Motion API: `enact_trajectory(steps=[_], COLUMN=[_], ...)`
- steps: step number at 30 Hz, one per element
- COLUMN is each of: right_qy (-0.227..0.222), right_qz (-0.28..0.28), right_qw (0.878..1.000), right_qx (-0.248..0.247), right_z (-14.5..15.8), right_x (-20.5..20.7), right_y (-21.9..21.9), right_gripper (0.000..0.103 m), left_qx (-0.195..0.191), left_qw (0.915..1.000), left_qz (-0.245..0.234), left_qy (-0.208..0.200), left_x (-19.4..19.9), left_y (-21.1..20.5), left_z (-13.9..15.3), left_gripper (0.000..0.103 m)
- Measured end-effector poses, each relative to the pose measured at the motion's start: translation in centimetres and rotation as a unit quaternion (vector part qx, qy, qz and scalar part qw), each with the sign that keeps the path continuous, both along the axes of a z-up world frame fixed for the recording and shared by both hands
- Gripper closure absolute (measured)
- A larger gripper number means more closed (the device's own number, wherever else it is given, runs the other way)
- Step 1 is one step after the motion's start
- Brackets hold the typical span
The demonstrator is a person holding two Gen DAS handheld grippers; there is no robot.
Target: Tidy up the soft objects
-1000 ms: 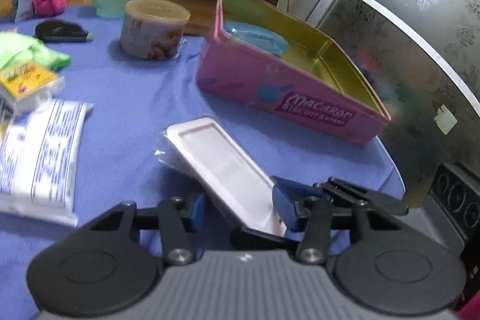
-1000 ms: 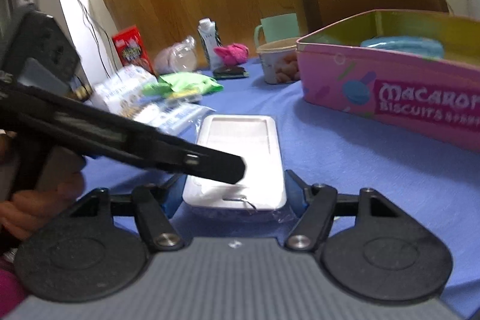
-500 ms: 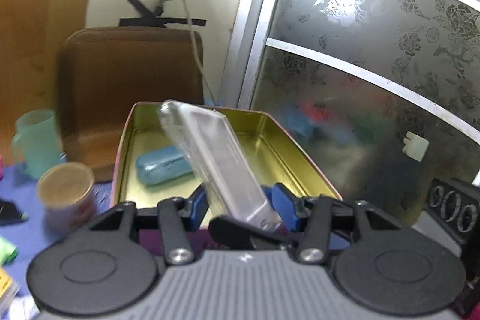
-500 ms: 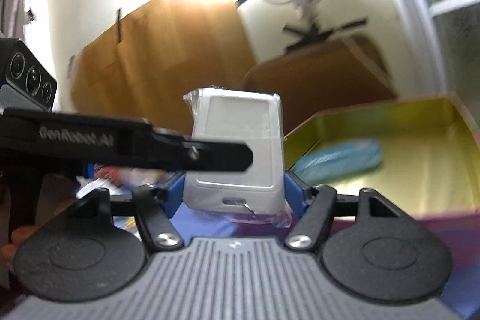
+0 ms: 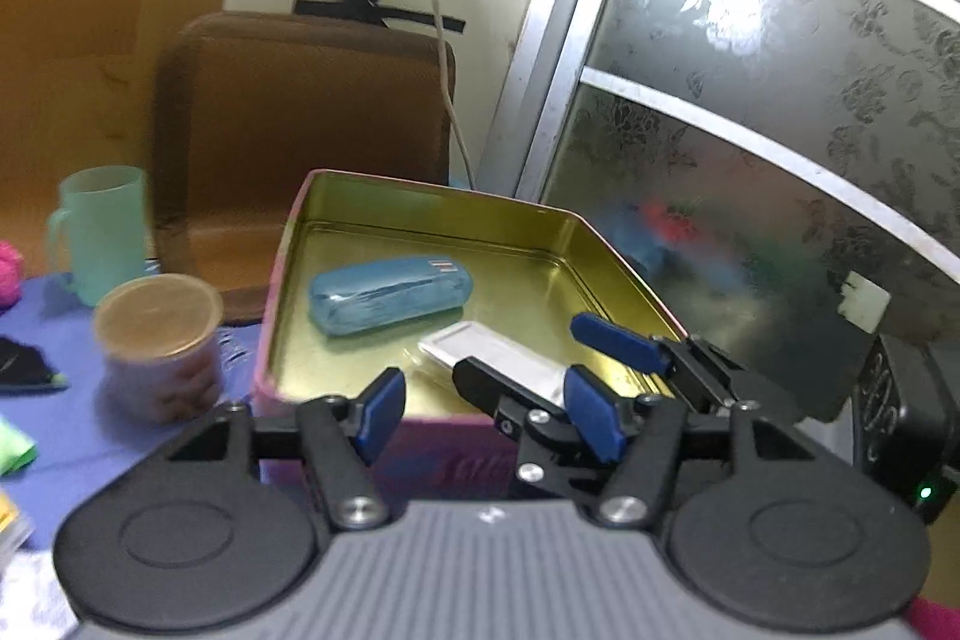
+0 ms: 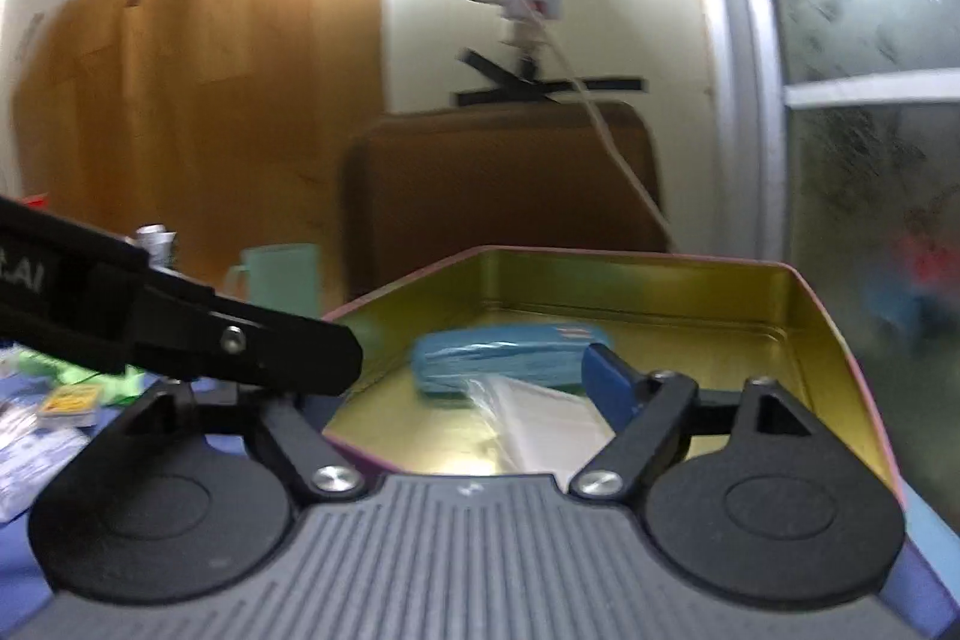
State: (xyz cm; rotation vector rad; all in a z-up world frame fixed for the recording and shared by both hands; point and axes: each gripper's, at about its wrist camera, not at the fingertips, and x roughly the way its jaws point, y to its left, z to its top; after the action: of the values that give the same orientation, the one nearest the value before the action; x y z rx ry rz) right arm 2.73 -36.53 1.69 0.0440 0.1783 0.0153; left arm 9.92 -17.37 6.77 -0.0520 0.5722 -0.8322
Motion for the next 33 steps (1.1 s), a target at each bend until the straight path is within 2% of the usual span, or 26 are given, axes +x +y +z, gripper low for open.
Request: enact_trajectory(steps=[2, 4, 7, 9, 11, 15, 18, 21, 24, 25, 26, 28, 33], right_qy=[-0.013, -0.014, 0.01, 0.038, 0.064, 0.099, 0.126, 0.157, 0.199, 0.211, 0.217, 0.213, 0.155], right_qz=[0.014, 0.045, 0.118, 0.162, 0.204, 0.247, 0.273, 0.283, 0.275, 0.276, 0.28, 0.269, 0.258], right_qw=[1.0, 0.999, 0.993, 0.986, 0.976, 0.962, 0.952, 0.945, 0.938, 0.935, 0.934, 0.939, 0.952], right_qx=[-0.023, -0.027, -0.022, -0.027, -0.038, -0.062, -0.05, -0.051, -0.069, -0.066, -0.054, -0.04, -0.05], right_z=[0.0, 0.3, 0.2, 0.0, -0.3, -0.2, 0.6, 0.4, -0.8, -1.2, -1.4, -1.0, 0.4], right_x=[-0.7, -1.4, -1.9, -1.2, -0.4, 1.8, 5.0, 7.4, 8.9, 9.4, 9.6, 9.3, 4.7], right_y=[1.8, 3.5, 6.6, 8.9, 11.3, 15.6, 18.2, 20.6, 22.5, 22.8, 22.8, 22.6, 20.8], right_gripper=[0.02, 0.02, 0.02, 0.02, 0.021, 0.024, 0.029, 0.03, 0.037, 0.044, 0.045, 0.045, 0.045], left_qx=[-0.01, -0.02, -0.019, -0.013, -0.019, -0.053, -0.071, -0.087, -0.097, -0.101, -0.104, -0.111, -0.127], left_qw=[0.9999, 0.9996, 0.9984, 0.9953, 0.9901, 0.9727, 0.9616, 0.9575, 0.9577, 0.9586, 0.9595, 0.9626, 0.9705], left_qz=[0.003, 0.017, 0.054, 0.096, 0.138, 0.22, 0.257, 0.265, 0.26, 0.255, 0.249, 0.232, 0.169], left_qy=[-0.005, -0.009, -0.003, 0.004, 0.018, 0.052, 0.065, 0.073, 0.075, 0.078, 0.081, 0.086, 0.116], left_x=[-1.2, -2.7, -4.3, -5.1, -5.5, -5.7, -5.7, -5.9, -5.9, -5.7, -5.5, -5.1, -3.9], left_y=[2.3, 5.4, 10.1, 13.4, 16.7, 23.3, 26.8, 28.8, 29.3, 29.3, 29.3, 28.7, 25.7], left_z=[0.2, -0.1, -1.2, -2.0, -2.7, -4.1, -4.8, -5.2, -5.4, -5.4, -5.4, -5.3, -4.9], left_gripper=[0.042, 0.039, 0.035, 0.035, 0.035, 0.035, 0.035, 0.035, 0.035, 0.035, 0.035, 0.035, 0.034])
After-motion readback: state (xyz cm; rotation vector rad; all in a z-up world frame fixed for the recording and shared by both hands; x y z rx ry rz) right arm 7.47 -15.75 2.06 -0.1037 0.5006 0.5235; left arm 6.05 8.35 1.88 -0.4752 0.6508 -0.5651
